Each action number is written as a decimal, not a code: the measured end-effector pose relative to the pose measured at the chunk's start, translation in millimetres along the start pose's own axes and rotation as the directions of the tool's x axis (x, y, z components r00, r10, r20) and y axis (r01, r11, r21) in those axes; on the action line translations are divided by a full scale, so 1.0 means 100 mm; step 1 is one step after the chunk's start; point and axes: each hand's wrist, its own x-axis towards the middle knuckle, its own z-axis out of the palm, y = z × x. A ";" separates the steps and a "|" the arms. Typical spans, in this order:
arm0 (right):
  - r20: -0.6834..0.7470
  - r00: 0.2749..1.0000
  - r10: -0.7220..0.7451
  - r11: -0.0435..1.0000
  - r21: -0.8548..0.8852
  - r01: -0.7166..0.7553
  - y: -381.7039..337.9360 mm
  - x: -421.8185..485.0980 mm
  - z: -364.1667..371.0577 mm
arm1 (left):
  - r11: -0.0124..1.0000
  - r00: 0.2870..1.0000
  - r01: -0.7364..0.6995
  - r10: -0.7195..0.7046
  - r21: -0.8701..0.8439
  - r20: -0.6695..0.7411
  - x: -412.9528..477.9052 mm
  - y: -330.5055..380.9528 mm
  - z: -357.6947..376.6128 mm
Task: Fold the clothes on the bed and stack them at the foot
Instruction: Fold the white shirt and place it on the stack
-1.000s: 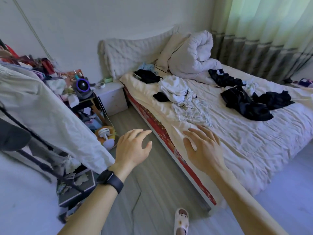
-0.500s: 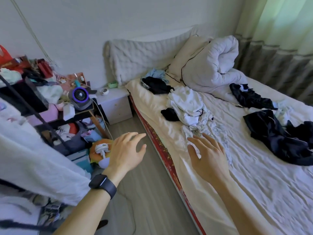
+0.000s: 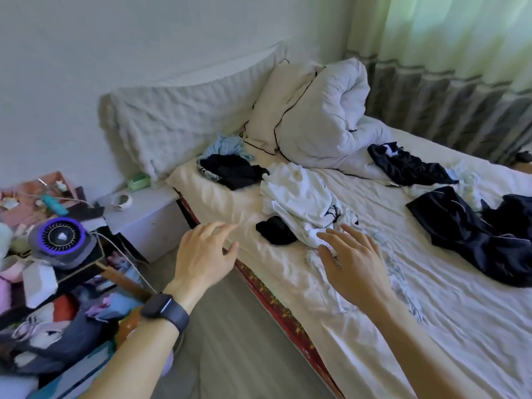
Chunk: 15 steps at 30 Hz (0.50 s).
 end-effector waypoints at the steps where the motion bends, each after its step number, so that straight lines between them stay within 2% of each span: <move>1: 0.004 1.000 0.024 1.000 -0.005 -0.023 -0.01 0.14 0.07 | 1.000 1.000 -0.014 0.014 0.000 0.014 0.20 -0.08 0.00; 10: 0.040 0.965 0.259 0.966 0.002 -0.259 0.12 1.16 0.96 | 0.984 0.976 -0.179 0.178 -0.006 0.123 2.05 -0.45 0.45; 15: 0.146 0.907 0.394 0.918 -0.025 -0.395 0.39 1.89 1.56 | 0.968 0.943 -0.250 0.243 0.000 0.229 3.11 -0.54 0.99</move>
